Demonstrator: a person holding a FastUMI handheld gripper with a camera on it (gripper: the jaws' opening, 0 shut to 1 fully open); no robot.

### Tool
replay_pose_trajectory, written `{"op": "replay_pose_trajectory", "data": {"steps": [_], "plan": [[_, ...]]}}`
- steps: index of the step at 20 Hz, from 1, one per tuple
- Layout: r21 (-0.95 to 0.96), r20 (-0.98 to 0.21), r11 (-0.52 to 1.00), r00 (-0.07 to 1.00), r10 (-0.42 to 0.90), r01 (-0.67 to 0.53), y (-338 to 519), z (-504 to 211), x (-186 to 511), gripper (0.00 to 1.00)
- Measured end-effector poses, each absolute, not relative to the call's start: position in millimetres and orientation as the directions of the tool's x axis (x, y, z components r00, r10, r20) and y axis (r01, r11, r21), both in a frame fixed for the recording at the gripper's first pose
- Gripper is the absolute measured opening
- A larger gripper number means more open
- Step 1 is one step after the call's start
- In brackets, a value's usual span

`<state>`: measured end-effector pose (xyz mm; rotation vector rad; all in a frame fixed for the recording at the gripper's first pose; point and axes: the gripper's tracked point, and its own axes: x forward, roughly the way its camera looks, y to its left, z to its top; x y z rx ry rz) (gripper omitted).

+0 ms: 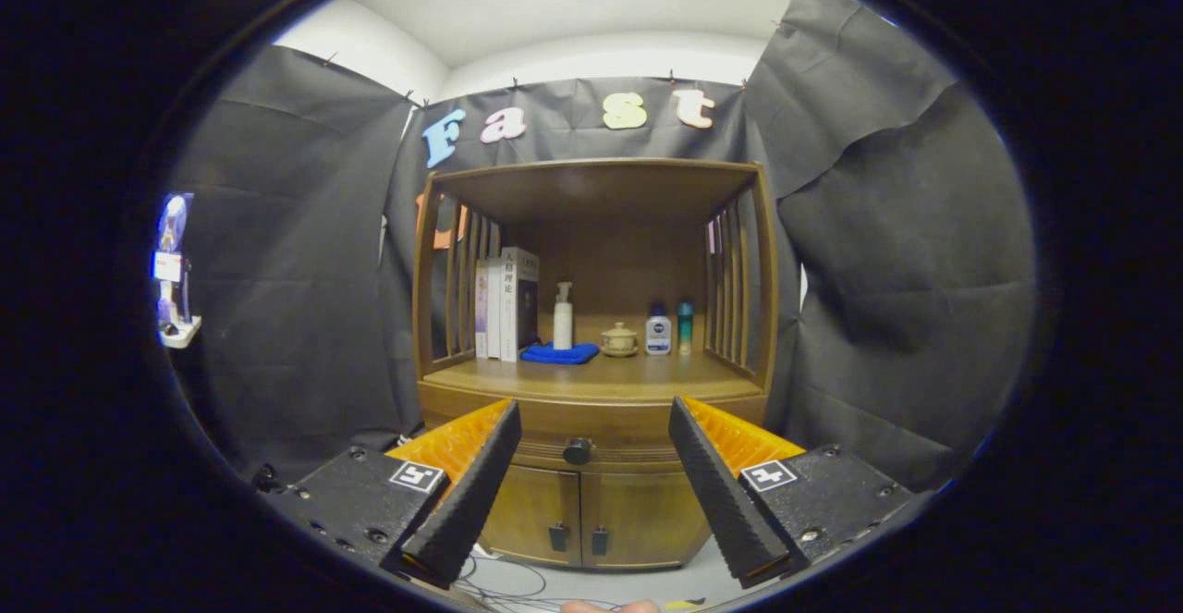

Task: Pull open the drawer, take out the items inside it, and place them on the countertop above the cabinet.

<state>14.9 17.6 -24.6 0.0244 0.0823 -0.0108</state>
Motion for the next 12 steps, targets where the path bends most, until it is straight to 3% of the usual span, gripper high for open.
{"op": "replay_pose_trajectory", "data": {"steps": [12], "plan": [[0.034, -0.094, 0.998, 0.994, -0.048, 0.052, 28, -42, 50, 1.0]]}}
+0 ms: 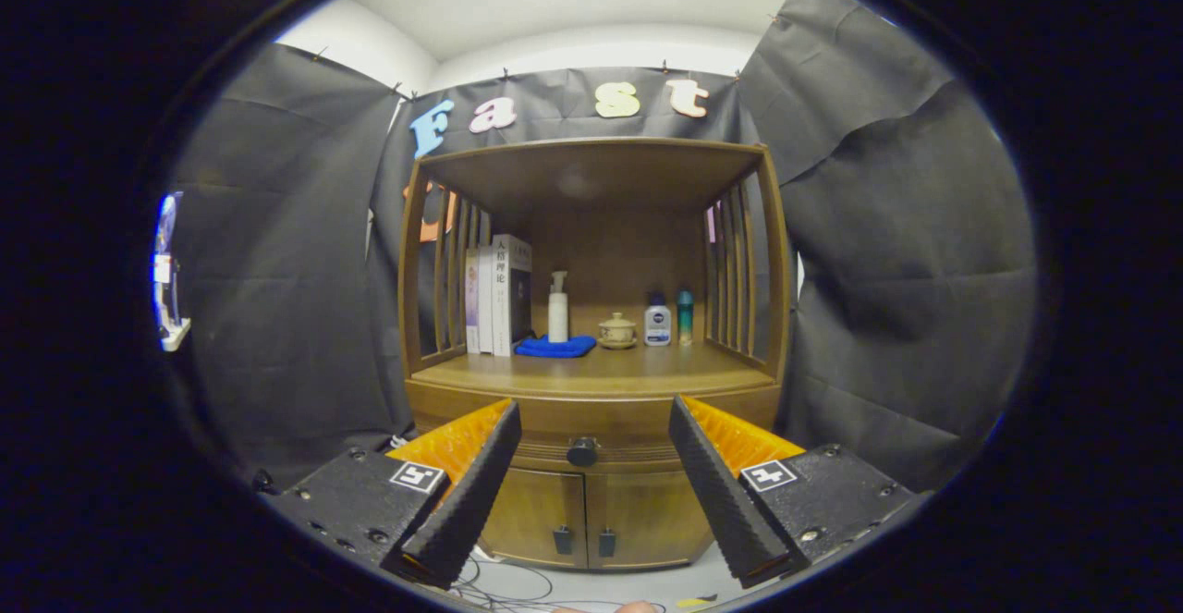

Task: Pull open the drawer, take out the items inside it, and place them on the countertop above the cabinet.

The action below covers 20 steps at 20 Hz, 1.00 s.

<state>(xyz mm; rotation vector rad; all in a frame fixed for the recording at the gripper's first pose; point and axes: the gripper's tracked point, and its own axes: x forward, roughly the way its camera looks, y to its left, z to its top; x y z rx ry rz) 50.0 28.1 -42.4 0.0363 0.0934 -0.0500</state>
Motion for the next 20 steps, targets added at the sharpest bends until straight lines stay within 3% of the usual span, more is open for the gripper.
{"op": "replay_pose_trajectory", "data": {"steps": [15, 20], "plan": [[0.064, -0.3, 0.994, 0.952, -0.06, 0.083, 37, -155, 142, 1.0], [0.017, -0.301, 0.996, 0.95, -0.08, 0.089, 38, -178, 191, 0.96]]}}
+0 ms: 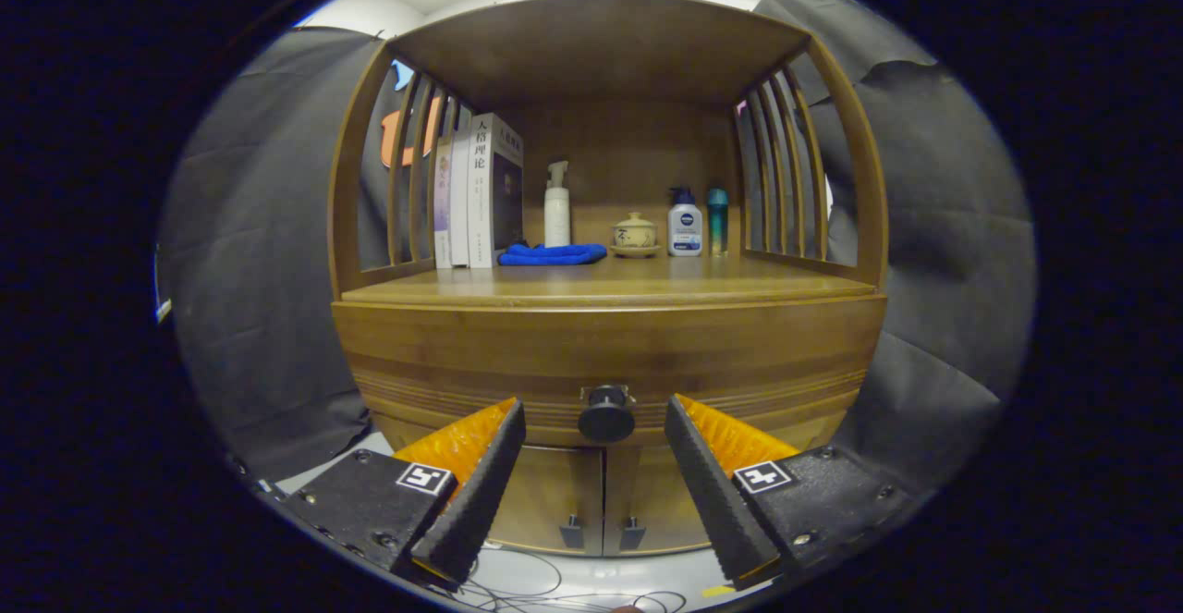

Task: Pull open the drawer, take out the items inside it, and place them on the countertop above the cabinet.

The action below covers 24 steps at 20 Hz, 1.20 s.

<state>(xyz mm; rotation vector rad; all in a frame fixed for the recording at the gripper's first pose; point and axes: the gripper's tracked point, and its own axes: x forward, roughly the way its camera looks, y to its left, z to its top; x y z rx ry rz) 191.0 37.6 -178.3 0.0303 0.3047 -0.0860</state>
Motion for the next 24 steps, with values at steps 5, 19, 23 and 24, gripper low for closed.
{"op": "replay_pose_trajectory", "data": {"steps": [5, 19, 23, 24], "plan": [[-0.006, -0.352, 0.991, 0.928, -0.126, 0.132, 28, -207, 217, 0.77], [-0.006, -0.378, 0.988, 0.914, -0.144, 0.153, 30, -216, 219, 0.38], [0.003, -0.38, 0.991, 0.916, -0.126, 0.137, 34, -213, 185, 0.37], [0.007, -0.382, 0.991, 0.916, -0.121, 0.134, 35, -212, 176, 0.37]]}}
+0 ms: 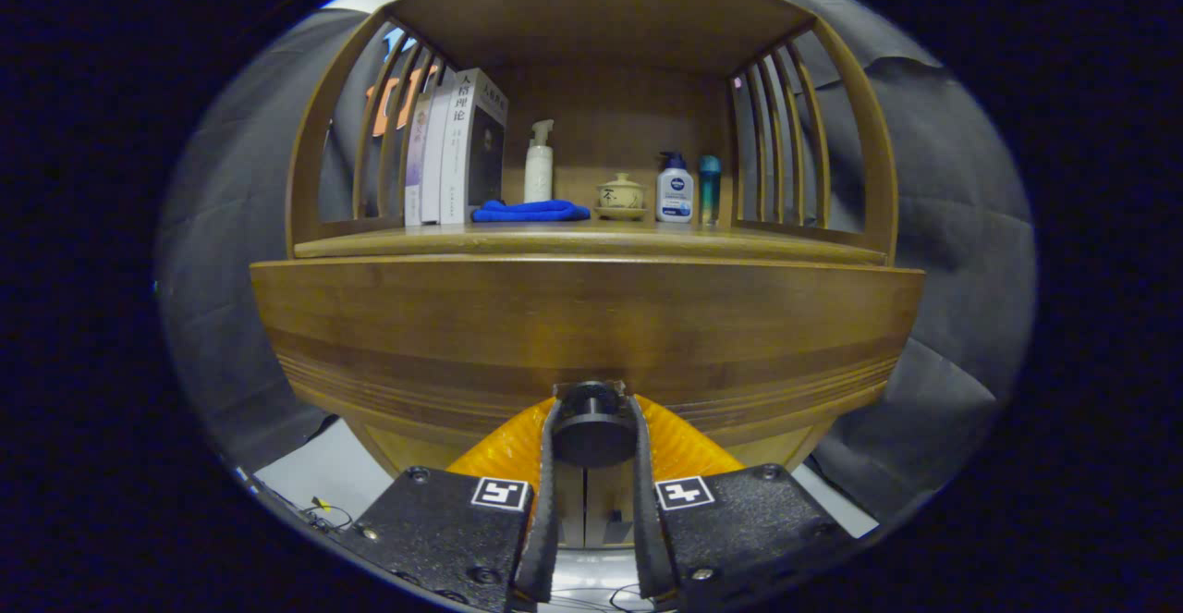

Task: Pull open the drawer, take out the items inside it, and place them on the countertop above the cabinet.

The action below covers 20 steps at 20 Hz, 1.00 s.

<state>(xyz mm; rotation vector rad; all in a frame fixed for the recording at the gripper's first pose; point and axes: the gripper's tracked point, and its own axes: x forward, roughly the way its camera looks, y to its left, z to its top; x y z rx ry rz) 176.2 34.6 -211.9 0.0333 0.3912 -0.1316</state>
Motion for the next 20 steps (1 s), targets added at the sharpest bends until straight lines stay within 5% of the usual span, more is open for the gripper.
{"op": "replay_pose_trajectory", "data": {"steps": [20], "plan": [[0.0, -0.44, 0.997, 0.895, -0.073, 0.081, 45, -209, 49, 0.36]]}}
